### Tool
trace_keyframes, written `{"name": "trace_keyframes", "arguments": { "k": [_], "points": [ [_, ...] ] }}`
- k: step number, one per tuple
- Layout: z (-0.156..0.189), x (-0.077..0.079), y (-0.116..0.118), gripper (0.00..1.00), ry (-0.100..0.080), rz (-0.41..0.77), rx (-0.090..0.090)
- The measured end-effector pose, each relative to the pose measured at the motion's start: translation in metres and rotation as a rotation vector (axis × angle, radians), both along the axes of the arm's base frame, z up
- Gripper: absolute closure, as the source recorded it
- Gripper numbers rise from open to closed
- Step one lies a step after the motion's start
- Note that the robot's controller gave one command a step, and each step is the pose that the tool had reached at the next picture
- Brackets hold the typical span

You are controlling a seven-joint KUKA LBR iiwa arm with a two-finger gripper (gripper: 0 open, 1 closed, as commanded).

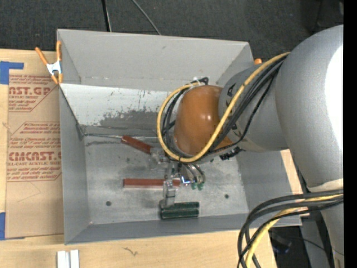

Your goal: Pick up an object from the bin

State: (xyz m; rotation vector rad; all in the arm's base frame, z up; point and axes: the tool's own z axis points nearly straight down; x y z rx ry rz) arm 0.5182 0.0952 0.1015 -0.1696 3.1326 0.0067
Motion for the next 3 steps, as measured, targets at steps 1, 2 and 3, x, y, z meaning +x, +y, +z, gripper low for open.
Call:
{"name": "trace_keyframes", "arguments": {
  "k": [1,2,3],
  "points": [
    [0.013,-0.014,0.016,0.00,0.004,0.040,-0.003],
    [-0.034,-0.015,0.011,0.00,0.008,-0.025,-0.004],
    [-0.035,-0.015,0.011,0.00,0.005,-0.024,-0.004]
  ]
}}
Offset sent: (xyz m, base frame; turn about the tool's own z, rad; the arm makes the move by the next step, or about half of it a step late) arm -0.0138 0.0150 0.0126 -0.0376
